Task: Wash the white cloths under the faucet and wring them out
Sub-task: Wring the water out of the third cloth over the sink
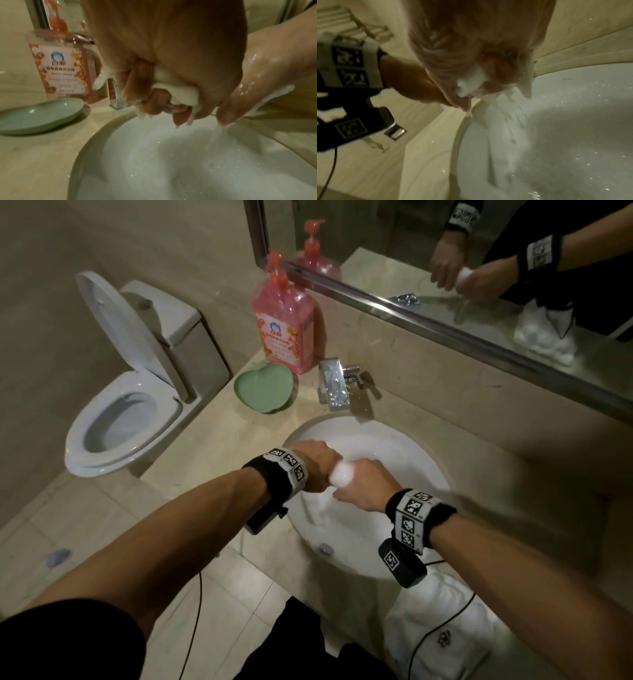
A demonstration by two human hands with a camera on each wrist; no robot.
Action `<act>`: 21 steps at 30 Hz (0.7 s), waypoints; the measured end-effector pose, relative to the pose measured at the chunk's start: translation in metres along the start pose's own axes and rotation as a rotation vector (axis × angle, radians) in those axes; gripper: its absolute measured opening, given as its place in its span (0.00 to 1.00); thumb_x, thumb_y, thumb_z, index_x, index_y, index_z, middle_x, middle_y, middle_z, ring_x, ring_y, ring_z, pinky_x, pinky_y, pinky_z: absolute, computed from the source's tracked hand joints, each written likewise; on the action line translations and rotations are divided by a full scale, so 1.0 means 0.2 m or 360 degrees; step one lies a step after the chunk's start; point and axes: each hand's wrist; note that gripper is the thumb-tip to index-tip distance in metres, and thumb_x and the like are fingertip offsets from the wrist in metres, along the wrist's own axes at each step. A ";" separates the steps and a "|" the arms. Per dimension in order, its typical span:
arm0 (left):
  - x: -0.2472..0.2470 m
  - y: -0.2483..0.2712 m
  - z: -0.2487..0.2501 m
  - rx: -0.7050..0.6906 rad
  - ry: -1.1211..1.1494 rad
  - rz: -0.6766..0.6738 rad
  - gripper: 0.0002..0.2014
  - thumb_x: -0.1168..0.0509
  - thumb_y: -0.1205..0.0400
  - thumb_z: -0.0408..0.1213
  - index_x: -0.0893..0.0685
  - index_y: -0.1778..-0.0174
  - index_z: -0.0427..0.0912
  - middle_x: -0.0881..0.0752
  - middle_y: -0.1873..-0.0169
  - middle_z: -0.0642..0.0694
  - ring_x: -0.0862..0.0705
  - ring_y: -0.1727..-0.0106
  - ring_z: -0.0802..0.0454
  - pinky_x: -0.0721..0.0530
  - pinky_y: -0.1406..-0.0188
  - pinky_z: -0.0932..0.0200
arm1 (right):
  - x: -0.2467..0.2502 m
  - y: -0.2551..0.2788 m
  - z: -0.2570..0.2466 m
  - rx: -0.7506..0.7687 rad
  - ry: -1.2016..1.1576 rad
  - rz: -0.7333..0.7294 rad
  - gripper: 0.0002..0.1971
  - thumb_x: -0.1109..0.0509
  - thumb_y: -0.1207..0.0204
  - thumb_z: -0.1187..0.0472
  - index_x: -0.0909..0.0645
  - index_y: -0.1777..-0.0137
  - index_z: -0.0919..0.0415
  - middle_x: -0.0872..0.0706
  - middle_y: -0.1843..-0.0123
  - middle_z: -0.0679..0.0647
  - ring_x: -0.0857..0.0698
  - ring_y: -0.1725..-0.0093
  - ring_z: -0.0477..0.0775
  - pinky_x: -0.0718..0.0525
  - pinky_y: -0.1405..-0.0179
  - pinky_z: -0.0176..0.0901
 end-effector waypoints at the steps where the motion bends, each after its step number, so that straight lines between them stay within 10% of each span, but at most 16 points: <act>1: -0.03 -0.02 0.01 0.0002 0.0022 -0.0063 0.10 0.37 0.23 0.46 0.18 0.48 0.55 0.13 0.54 0.49 0.15 0.52 0.44 0.25 0.60 0.57 | -0.03 -0.01 0.01 0.0044 0.0148 0.0028 0.13 0.25 0.29 0.52 0.14 0.50 0.58 0.09 0.52 0.57 0.12 0.51 0.61 0.20 0.59 0.45; 8: -0.14 -0.09 0.04 0.0130 0.0310 -0.0278 0.10 0.35 0.24 0.41 0.14 0.50 0.45 0.11 0.53 0.45 0.12 0.50 0.43 0.20 0.60 0.58 | -0.13 -0.05 0.08 0.0203 0.0673 0.0246 0.15 0.28 0.22 0.48 0.21 0.45 0.58 0.11 0.53 0.59 0.11 0.54 0.63 0.27 0.64 0.46; 14: -0.06 -0.12 -0.03 0.0158 0.0525 -0.0422 0.06 0.29 0.28 0.37 0.20 0.68 0.47 0.17 0.76 0.51 0.19 0.75 0.54 0.27 0.78 0.64 | -0.05 -0.10 0.08 0.0329 0.0574 0.0271 0.19 0.28 0.24 0.48 0.27 0.39 0.55 0.11 0.52 0.57 0.13 0.56 0.64 0.28 0.63 0.47; 18: 0.01 -0.12 -0.06 0.0077 0.0500 -0.0416 0.13 0.23 0.28 0.43 0.16 0.51 0.47 0.12 0.56 0.48 0.14 0.61 0.51 0.17 0.63 0.62 | 0.05 -0.09 0.08 0.0346 0.0245 0.0202 0.18 0.24 0.27 0.50 0.20 0.39 0.49 0.12 0.47 0.51 0.14 0.49 0.60 0.25 0.58 0.46; 21: 0.05 -0.06 -0.07 0.0048 0.0432 0.0104 0.33 0.22 0.31 0.57 0.23 0.32 0.49 0.21 0.38 0.46 0.19 0.42 0.45 0.17 0.42 0.49 | 0.13 -0.10 0.12 -0.0012 -0.0318 -0.0055 0.14 0.20 0.29 0.52 0.18 0.47 0.49 0.11 0.53 0.49 0.12 0.55 0.54 0.20 0.64 0.41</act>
Point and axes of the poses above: each hand's wrist, its own y-axis away from the middle knuckle, its own x-axis out of the back of the hand, z = x × y
